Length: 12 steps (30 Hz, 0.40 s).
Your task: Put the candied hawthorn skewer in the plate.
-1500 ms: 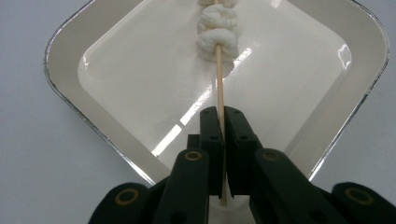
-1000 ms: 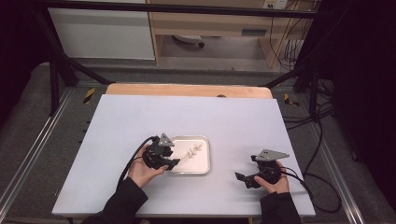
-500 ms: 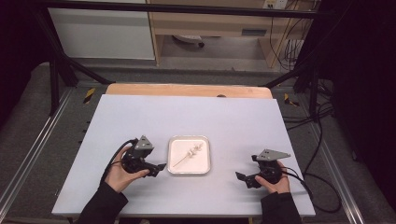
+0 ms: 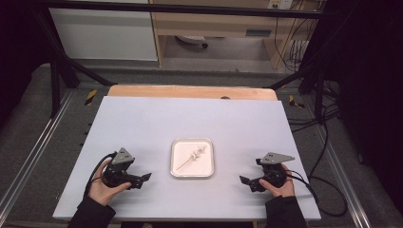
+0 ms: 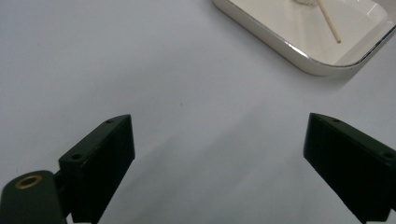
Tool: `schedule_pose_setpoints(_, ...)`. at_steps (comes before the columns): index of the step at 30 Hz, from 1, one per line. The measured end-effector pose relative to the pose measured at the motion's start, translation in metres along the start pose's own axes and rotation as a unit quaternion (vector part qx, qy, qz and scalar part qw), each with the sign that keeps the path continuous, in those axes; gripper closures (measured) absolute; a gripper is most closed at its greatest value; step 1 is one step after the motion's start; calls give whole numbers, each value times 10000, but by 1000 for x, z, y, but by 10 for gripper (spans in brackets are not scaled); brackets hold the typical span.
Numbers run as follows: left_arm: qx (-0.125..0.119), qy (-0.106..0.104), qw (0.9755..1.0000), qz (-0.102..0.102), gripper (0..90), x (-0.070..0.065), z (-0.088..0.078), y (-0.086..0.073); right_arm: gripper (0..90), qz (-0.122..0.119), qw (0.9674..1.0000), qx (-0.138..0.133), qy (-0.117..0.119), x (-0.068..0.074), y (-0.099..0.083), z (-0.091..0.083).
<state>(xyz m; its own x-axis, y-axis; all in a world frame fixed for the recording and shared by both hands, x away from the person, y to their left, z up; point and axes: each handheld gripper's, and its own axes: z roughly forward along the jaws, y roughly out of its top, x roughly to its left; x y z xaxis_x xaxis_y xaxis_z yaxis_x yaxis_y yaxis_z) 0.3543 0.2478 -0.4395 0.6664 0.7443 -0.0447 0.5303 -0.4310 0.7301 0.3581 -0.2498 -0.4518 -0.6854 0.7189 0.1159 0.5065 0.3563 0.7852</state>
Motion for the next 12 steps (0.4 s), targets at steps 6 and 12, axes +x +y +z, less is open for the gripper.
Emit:
schedule_pose_setpoints(6,-12,-72,10000,-16,83,4,0,-12,8,-23,10000,59,16,1,-1,2)
schedule_pose_setpoints(12,2,-70,10000,13,84,3,2,-13,8,-36,10000,73,31,1,-1,2)
